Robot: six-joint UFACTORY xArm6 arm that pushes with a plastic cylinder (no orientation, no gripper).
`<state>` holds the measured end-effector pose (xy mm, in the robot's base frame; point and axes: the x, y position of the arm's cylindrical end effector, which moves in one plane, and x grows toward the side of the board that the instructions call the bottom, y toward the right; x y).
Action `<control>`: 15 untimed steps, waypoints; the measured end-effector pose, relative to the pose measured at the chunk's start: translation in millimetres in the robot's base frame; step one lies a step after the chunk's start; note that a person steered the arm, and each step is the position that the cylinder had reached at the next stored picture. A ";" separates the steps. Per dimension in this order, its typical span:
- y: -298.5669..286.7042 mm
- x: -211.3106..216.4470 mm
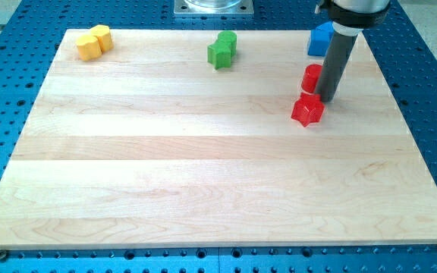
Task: Adjust the blue blocks and the red circle in a vertical line
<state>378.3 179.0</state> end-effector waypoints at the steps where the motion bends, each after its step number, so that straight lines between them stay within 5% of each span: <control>1: -17.5 11.9; 3: 1.7 -56.0; 4: -19.2 -20.9; 5: 84.8 -32.4; 7: 103.2 -154.4; 12: 41.7 -157.9; 15: 80.0 -87.6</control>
<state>290.7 259.0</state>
